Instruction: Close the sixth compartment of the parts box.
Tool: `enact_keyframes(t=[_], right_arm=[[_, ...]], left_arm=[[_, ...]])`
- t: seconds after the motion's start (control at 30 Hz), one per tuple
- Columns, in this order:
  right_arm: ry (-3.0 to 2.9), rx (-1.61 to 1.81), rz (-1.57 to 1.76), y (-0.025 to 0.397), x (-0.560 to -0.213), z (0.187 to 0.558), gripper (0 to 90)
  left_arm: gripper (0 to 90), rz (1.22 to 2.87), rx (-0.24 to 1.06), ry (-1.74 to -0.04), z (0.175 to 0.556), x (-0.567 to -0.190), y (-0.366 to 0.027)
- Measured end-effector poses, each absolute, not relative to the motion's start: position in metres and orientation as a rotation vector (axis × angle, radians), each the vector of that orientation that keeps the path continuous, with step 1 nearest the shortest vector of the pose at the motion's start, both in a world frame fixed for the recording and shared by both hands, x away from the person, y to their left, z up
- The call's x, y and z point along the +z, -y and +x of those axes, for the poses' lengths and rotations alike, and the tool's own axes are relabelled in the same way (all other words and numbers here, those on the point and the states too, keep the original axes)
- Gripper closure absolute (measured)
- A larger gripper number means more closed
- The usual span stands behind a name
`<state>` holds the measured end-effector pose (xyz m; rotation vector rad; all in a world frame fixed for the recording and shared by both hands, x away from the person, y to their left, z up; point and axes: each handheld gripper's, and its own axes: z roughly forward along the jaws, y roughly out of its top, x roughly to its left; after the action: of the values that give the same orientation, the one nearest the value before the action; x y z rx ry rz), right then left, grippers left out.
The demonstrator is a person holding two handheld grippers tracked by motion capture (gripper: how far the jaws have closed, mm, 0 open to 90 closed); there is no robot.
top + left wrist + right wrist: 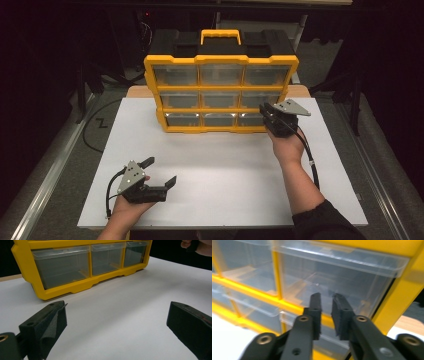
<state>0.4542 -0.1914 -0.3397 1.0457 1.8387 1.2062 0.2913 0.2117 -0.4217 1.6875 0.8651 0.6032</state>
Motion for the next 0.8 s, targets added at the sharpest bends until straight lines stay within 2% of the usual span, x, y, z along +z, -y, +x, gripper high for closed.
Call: enact_keyframes(t=[0.27, 0.5, 0.67, 0.8], right_arm=[[-1.948, 1.253, 1.015, 0.194, -0.346, 0.428, 47.9], [-1.977, 1.318, 1.000, 0.198, -0.355, 0.398, 29.0], [-1.998, 1.350, 0.985, 0.204, -0.366, 0.376, 16.8], [-2.017, 1.348, 0.971, 0.211, -0.375, 0.359, 11.1]], left_arm=[[3.6, 1.690, 0.605, -0.868, 0.291, -0.422, -0.211], [3.6, 1.687, 0.607, -0.869, 0.291, -0.421, -0.211], [3.6, 1.688, 0.607, -0.869, 0.290, -0.421, -0.211], [3.6, 1.689, 0.608, -0.867, 0.290, -0.421, -0.211]])
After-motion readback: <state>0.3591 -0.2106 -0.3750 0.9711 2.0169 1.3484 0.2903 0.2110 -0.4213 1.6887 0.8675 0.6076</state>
